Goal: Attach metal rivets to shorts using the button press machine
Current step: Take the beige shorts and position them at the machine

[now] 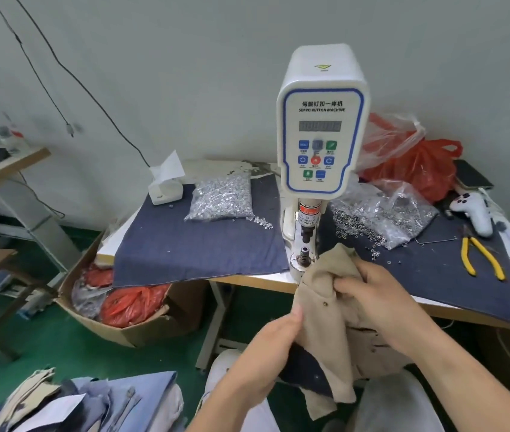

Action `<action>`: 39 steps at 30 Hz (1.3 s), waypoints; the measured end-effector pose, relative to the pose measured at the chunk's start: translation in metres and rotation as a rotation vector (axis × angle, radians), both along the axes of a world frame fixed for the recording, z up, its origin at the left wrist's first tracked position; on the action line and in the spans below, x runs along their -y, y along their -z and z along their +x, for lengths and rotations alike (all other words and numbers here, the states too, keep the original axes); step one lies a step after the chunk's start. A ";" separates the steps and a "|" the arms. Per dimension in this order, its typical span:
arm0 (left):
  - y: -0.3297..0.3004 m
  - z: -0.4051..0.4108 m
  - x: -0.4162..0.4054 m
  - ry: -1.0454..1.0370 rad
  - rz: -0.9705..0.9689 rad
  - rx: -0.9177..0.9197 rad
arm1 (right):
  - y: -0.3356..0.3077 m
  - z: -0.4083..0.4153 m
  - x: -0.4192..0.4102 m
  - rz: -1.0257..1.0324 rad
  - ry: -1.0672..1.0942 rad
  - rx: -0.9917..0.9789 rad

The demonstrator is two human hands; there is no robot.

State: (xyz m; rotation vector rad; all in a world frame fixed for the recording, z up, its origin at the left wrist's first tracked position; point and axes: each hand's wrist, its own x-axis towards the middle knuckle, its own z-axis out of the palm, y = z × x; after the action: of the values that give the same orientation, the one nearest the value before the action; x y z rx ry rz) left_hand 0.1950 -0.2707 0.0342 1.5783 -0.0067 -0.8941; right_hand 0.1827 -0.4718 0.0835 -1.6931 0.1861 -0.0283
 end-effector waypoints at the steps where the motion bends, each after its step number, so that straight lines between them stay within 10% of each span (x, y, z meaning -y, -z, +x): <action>1: 0.003 0.001 0.000 -0.009 -0.061 0.078 | 0.001 -0.004 0.004 0.023 -0.051 -0.004; 7: -0.006 0.015 -0.012 -0.109 -0.152 0.404 | -0.003 -0.024 0.025 0.513 -0.164 -0.134; 19: -0.019 0.018 -0.019 -0.111 -0.088 0.559 | 0.011 -0.018 0.017 0.369 0.022 -0.178; 28: -0.026 0.012 -0.003 0.146 -0.045 0.254 | 0.022 -0.021 0.020 0.515 -0.072 -0.146; 39: -0.023 0.020 0.003 -0.106 0.056 0.551 | 0.010 -0.008 0.022 0.426 -0.036 -0.074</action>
State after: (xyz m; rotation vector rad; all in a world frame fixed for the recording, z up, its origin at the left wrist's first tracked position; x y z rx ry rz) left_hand 0.2152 -0.2737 0.0569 1.8159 -0.2876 -0.3588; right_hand 0.1745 -0.4942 0.0730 -1.2730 0.2008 0.0956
